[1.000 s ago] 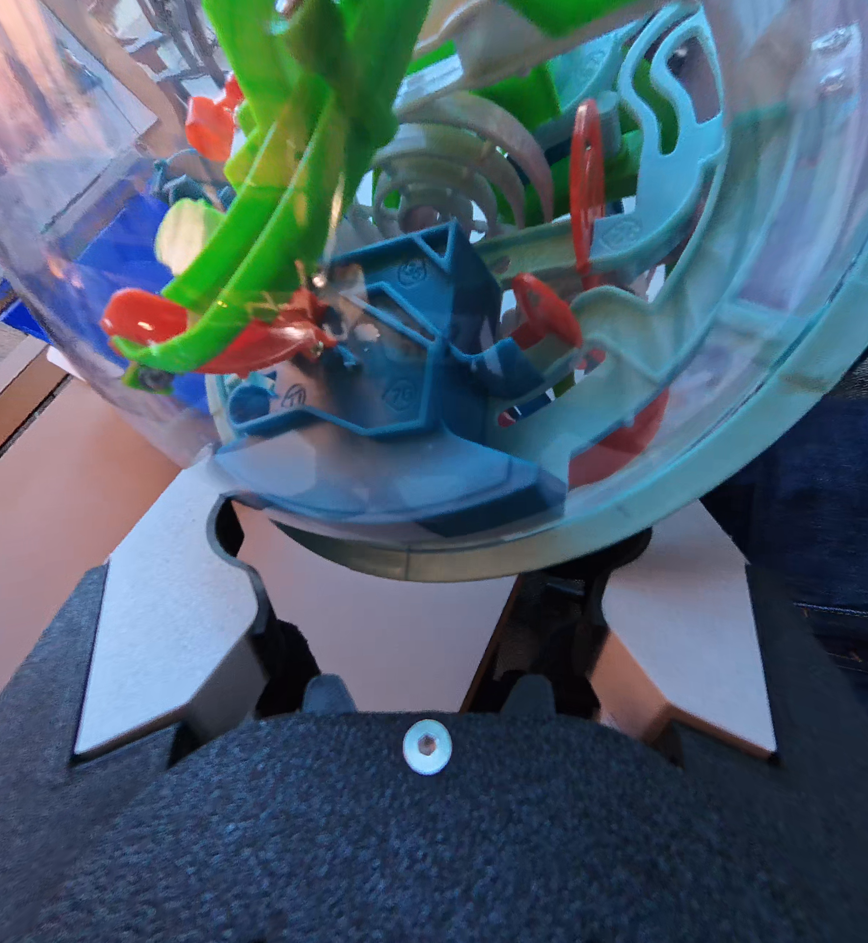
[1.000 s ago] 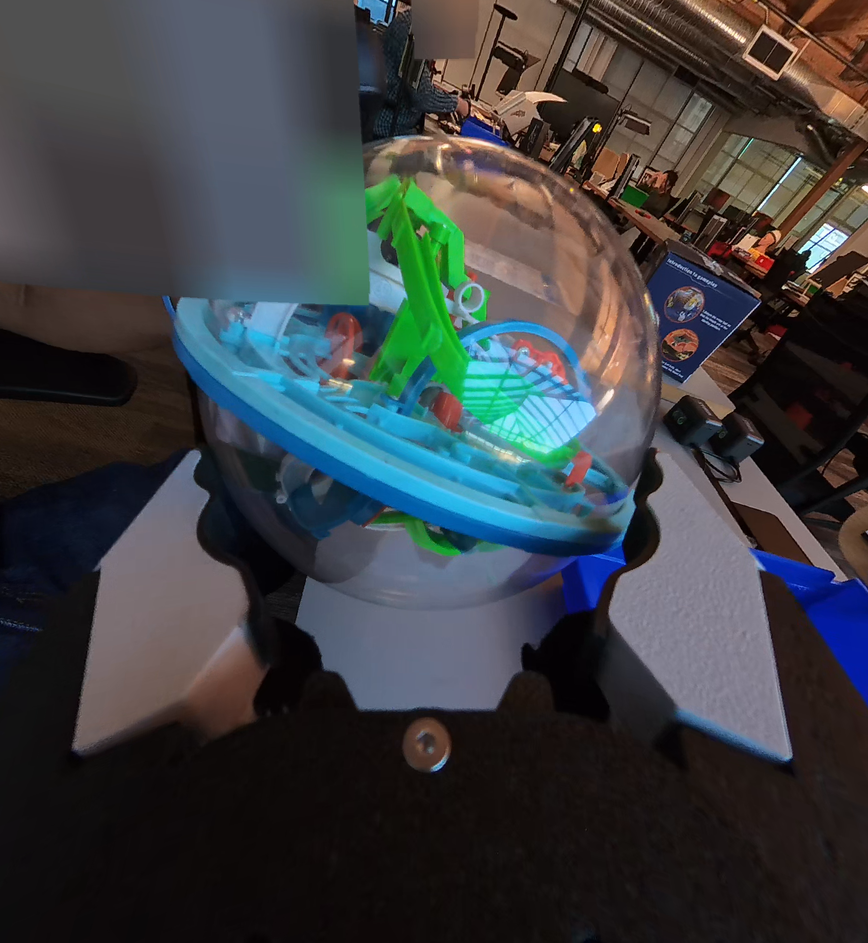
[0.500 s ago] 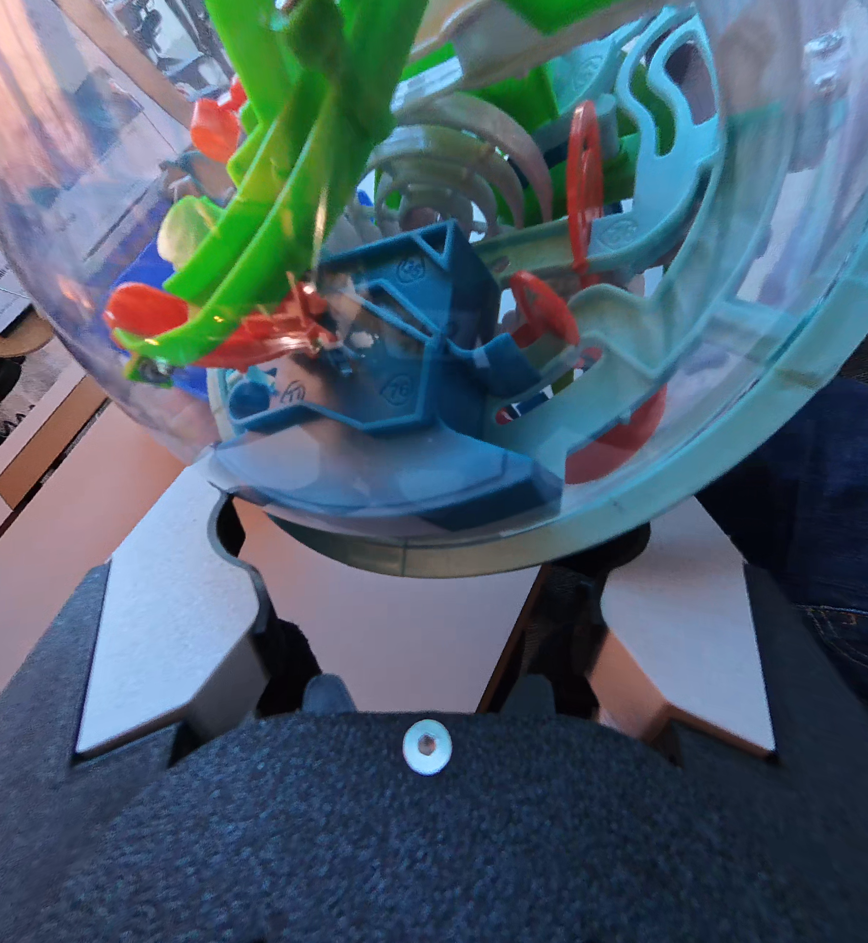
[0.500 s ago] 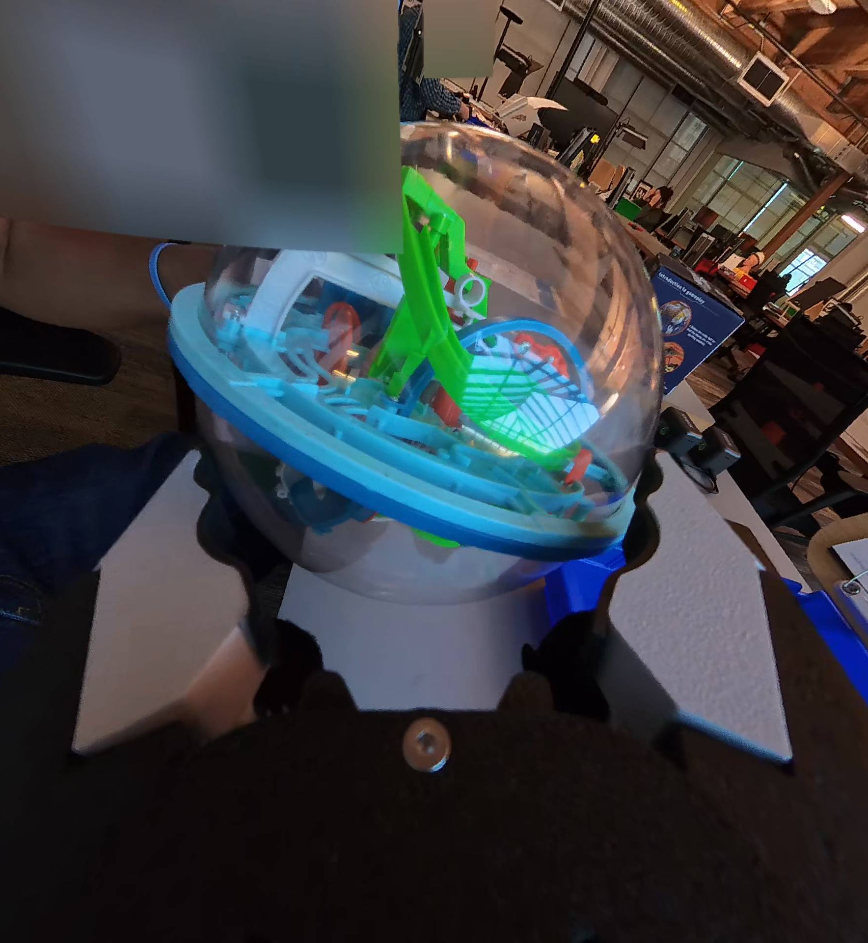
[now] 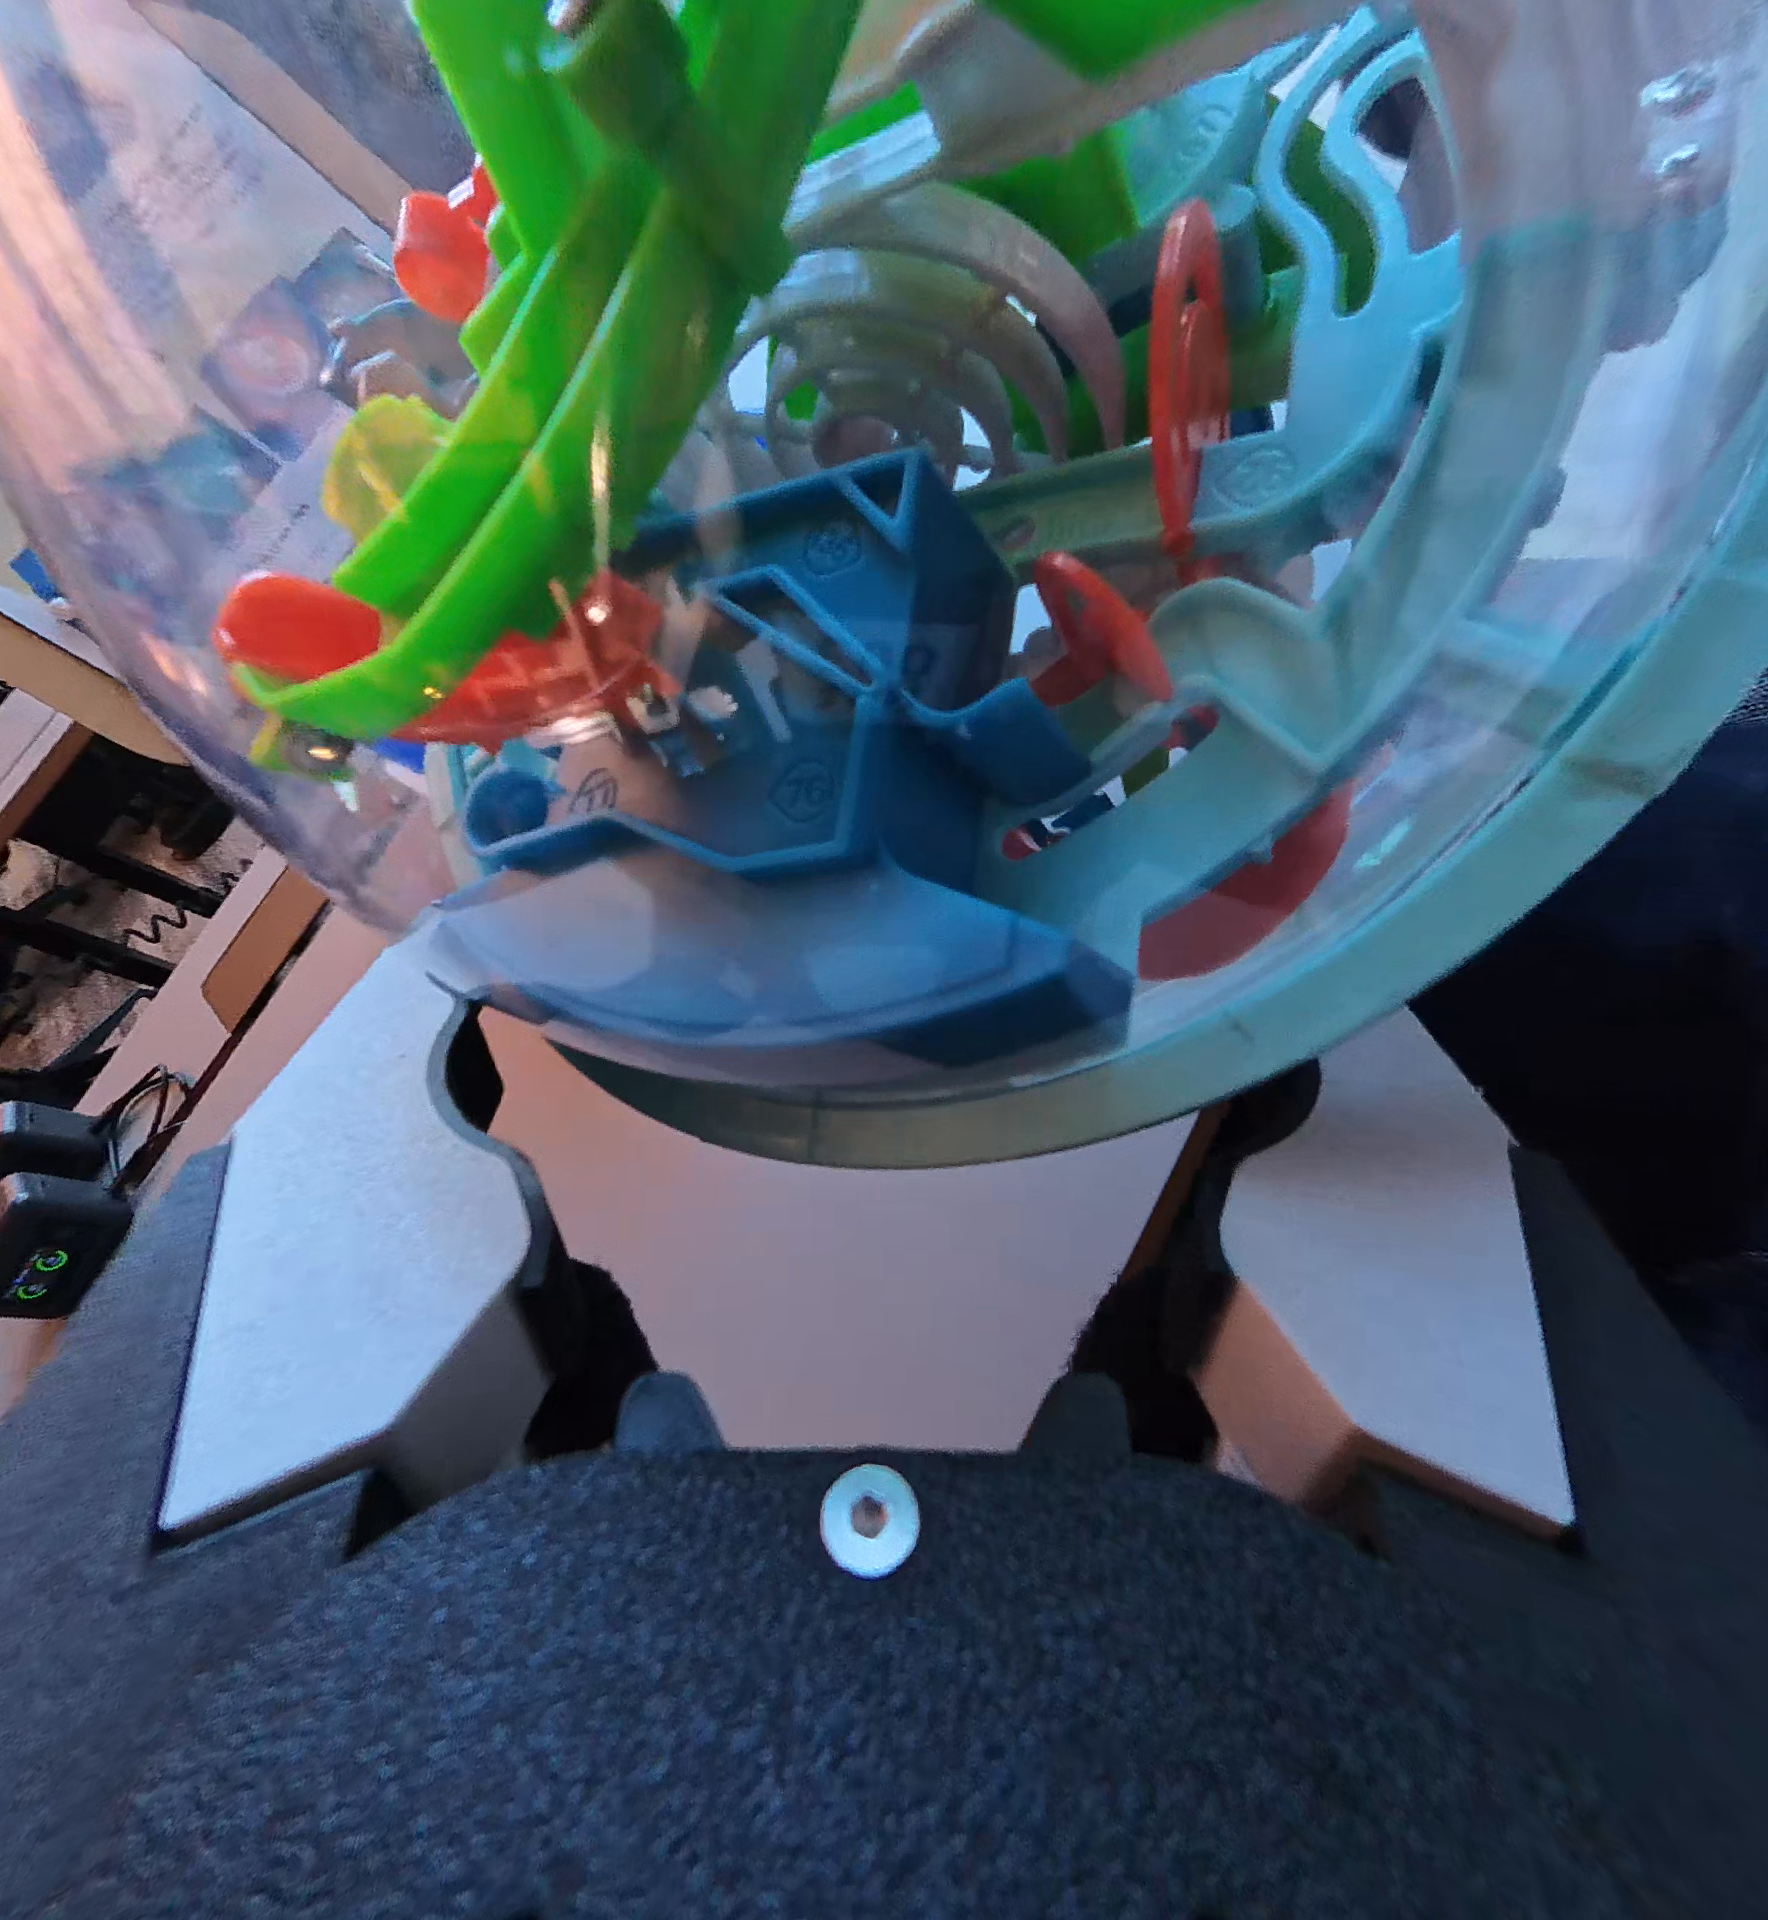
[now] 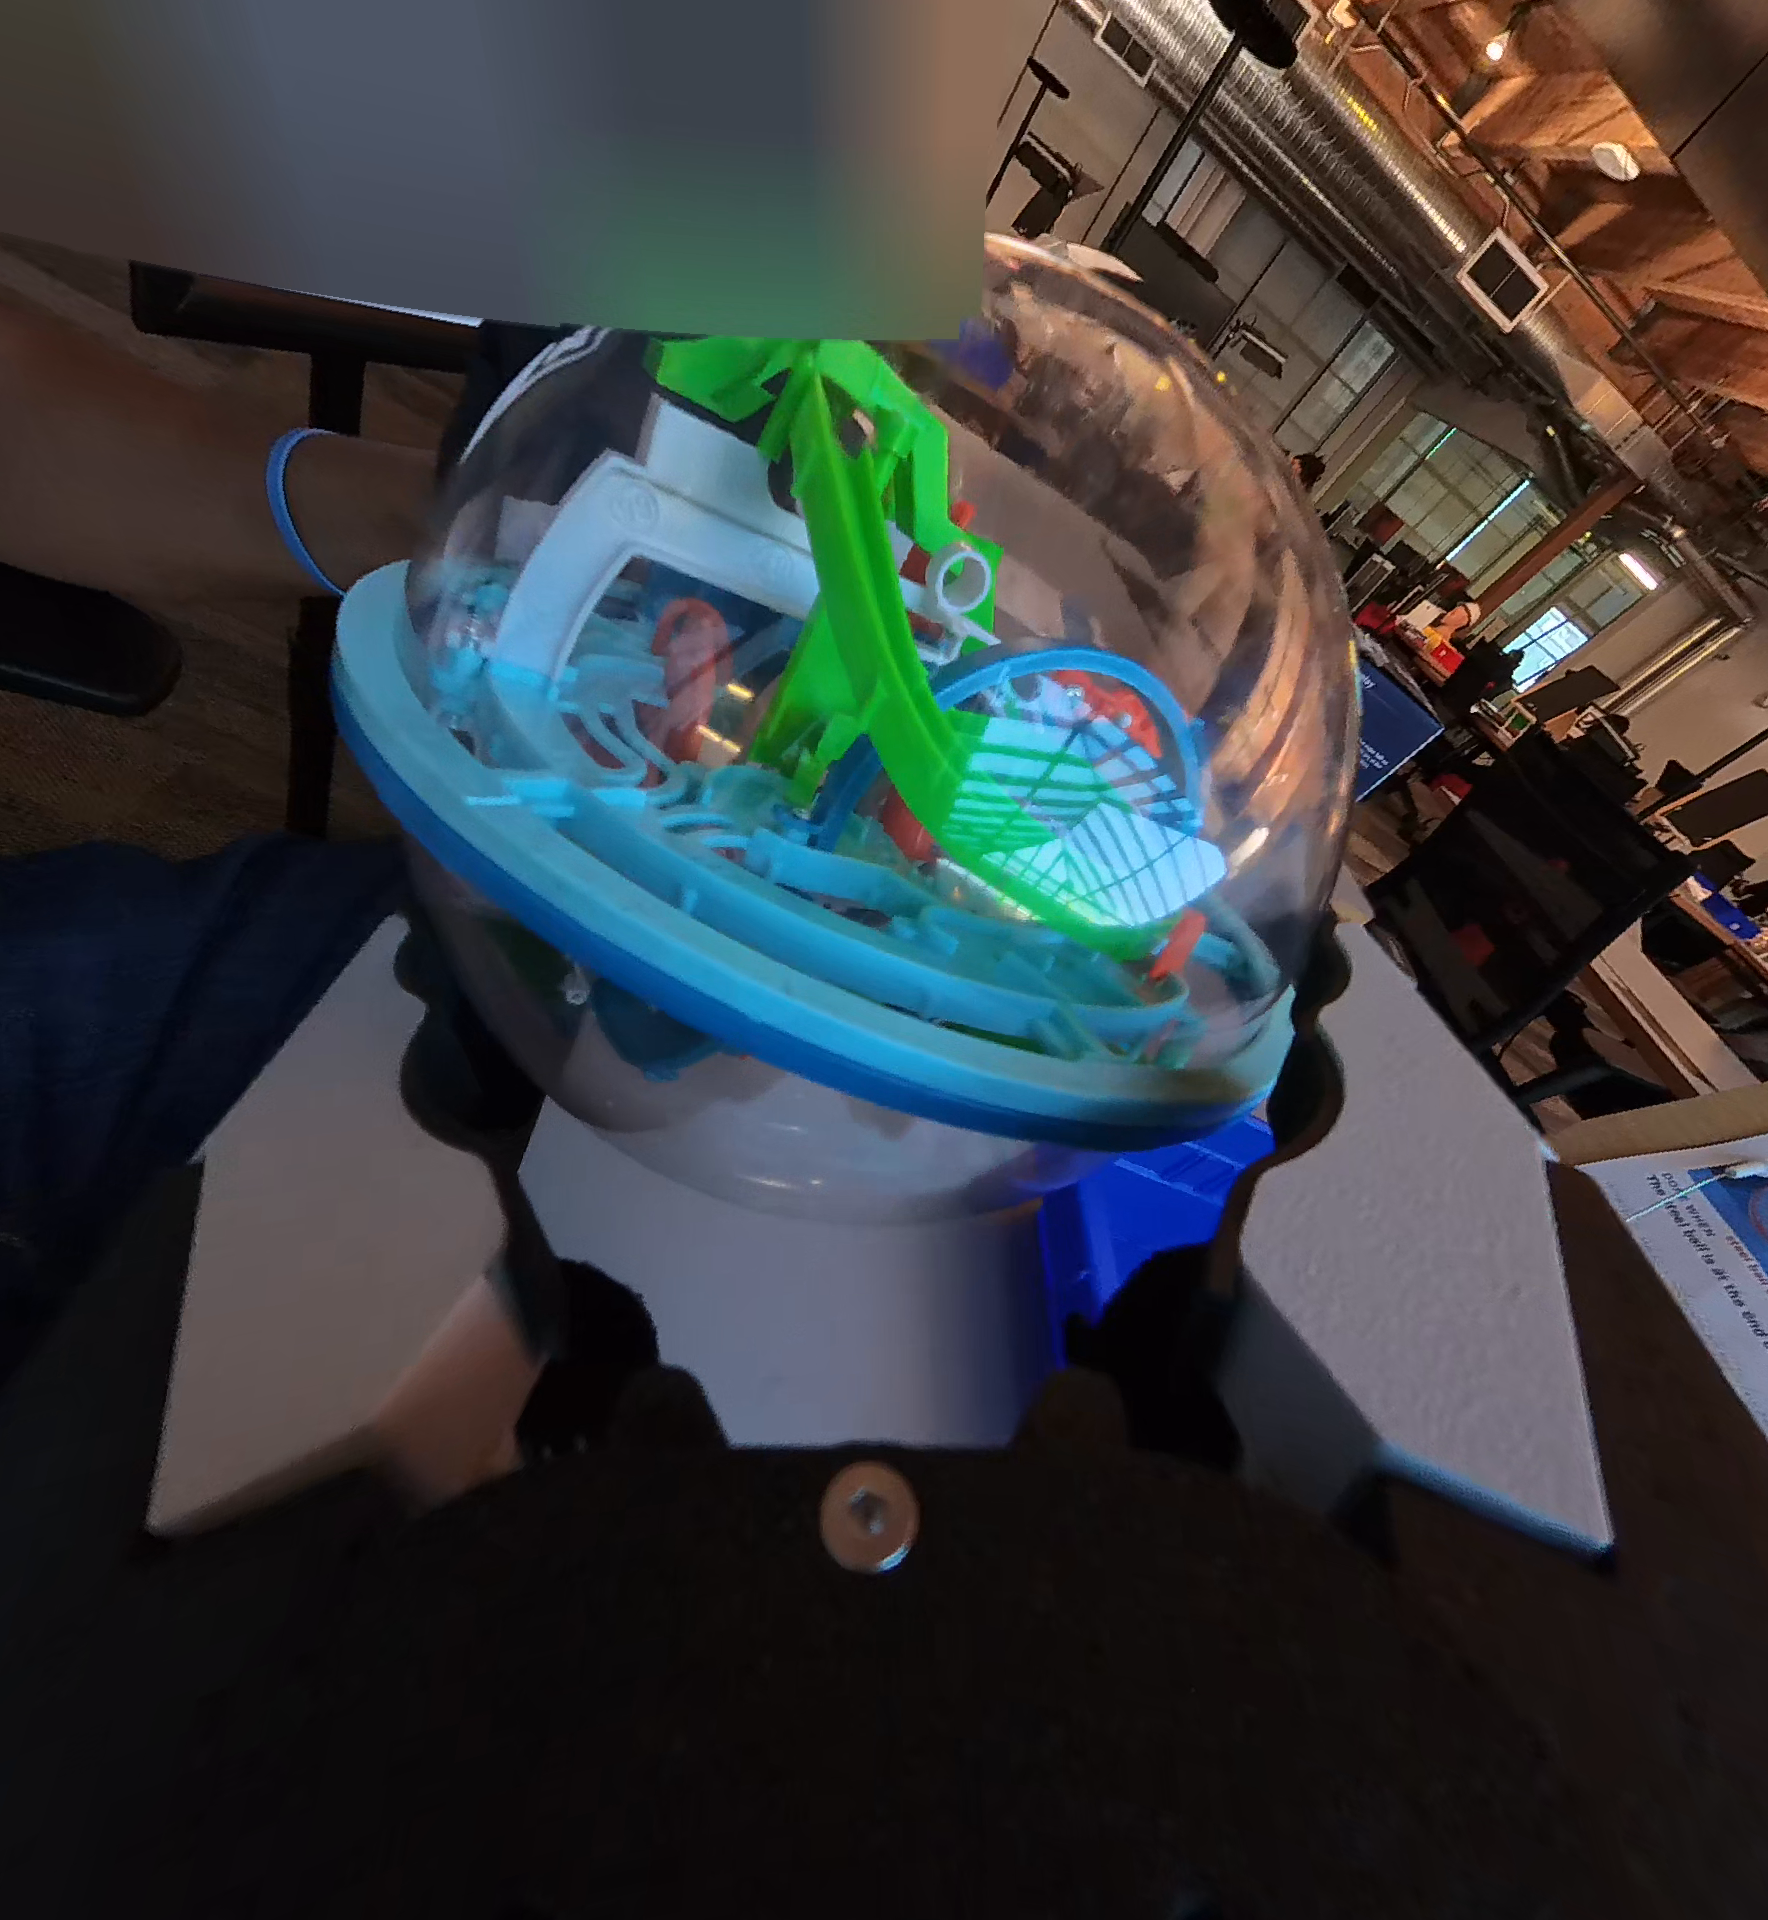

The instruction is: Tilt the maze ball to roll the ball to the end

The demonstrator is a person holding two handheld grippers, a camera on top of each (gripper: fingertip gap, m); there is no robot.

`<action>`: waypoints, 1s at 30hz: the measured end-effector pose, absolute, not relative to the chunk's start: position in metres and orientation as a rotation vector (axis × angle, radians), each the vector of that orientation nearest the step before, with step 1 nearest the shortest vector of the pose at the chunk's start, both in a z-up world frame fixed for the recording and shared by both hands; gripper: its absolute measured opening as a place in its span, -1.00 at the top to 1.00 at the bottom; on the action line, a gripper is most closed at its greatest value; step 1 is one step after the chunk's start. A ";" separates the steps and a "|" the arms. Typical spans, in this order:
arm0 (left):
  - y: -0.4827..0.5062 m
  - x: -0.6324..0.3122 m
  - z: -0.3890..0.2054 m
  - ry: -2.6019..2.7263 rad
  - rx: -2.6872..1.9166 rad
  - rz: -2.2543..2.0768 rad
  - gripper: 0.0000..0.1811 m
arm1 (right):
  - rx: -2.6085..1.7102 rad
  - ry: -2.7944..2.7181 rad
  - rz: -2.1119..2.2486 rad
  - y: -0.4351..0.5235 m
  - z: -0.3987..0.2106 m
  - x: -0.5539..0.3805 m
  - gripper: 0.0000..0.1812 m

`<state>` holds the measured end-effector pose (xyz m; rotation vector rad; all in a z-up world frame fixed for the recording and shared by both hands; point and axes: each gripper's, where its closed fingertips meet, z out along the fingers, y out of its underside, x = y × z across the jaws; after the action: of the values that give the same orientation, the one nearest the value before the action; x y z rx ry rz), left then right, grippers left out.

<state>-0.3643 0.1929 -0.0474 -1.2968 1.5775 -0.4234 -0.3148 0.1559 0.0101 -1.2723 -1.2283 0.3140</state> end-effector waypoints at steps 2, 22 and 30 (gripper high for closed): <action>0.194 -0.364 -0.047 1.577 -1.294 -0.402 -0.60 | -1.264 -1.232 0.302 0.156 0.010 -0.314 -0.69; 0.194 -0.367 -0.037 1.551 -1.218 -0.234 -0.58 | -1.168 -1.250 0.212 0.153 0.009 -0.310 -0.69; 0.198 -0.360 -0.067 1.580 -1.222 -0.170 -0.58 | -1.237 -1.238 0.182 0.161 -0.031 -0.297 -0.69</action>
<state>-0.3597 0.1983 -0.0668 -1.2219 1.5802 -0.1703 -0.2967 0.1608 -0.0308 -1.2374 -1.2382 0.1819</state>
